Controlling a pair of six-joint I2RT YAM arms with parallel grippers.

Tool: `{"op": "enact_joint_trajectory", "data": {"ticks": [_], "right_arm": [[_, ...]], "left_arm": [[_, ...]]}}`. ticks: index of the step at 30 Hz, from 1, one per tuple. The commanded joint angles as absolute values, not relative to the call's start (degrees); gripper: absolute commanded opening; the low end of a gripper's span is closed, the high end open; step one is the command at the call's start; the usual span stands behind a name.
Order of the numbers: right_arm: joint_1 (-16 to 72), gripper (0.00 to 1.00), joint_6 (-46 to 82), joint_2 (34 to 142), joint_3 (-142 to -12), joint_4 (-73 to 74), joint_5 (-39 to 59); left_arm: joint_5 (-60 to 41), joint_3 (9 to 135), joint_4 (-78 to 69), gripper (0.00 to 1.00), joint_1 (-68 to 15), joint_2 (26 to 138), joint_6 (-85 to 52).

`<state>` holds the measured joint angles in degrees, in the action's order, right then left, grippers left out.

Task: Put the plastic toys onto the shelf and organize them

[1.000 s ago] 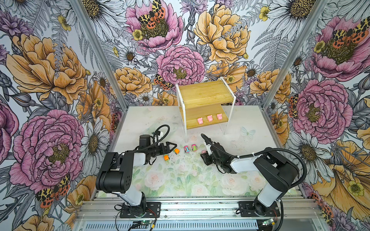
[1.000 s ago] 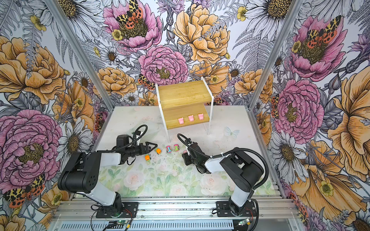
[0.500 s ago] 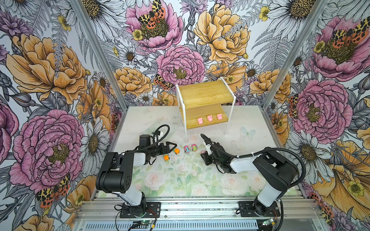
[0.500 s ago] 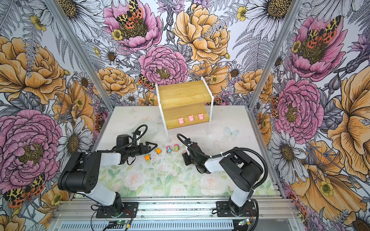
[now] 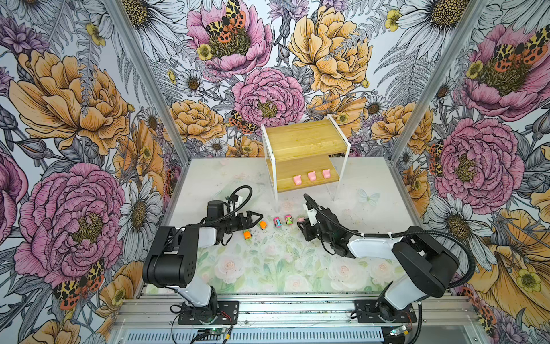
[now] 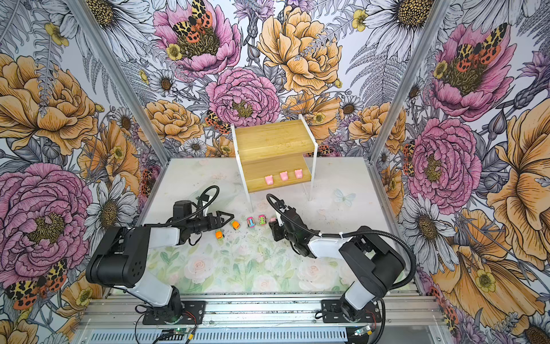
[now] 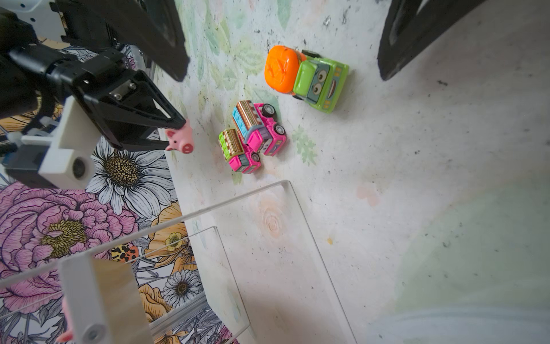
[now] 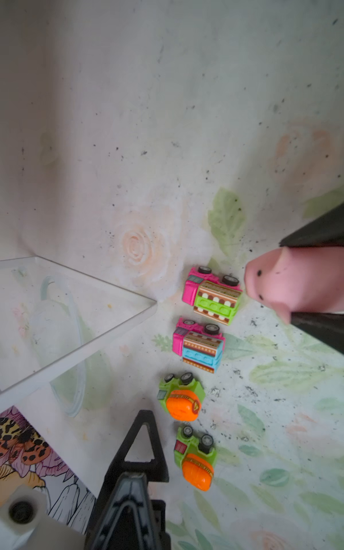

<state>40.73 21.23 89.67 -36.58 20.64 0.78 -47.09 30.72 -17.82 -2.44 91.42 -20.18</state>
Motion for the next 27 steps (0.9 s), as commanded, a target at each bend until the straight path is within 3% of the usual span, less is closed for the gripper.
{"op": "enact_joint_trajectory", "data": {"ticks": [1,27], "right_arm": [[41.33,0.35,21.54,86.75,-41.65,22.24,1.07],[43.75,0.37,19.90,100.17,-65.37,21.21,-12.08]], "left_arm": [[-48.48,31.82,-17.93,0.99,-1.91,91.96,-20.15],[-48.51,31.90,-17.85,0.99,-1.93,91.98,-20.14]]}}
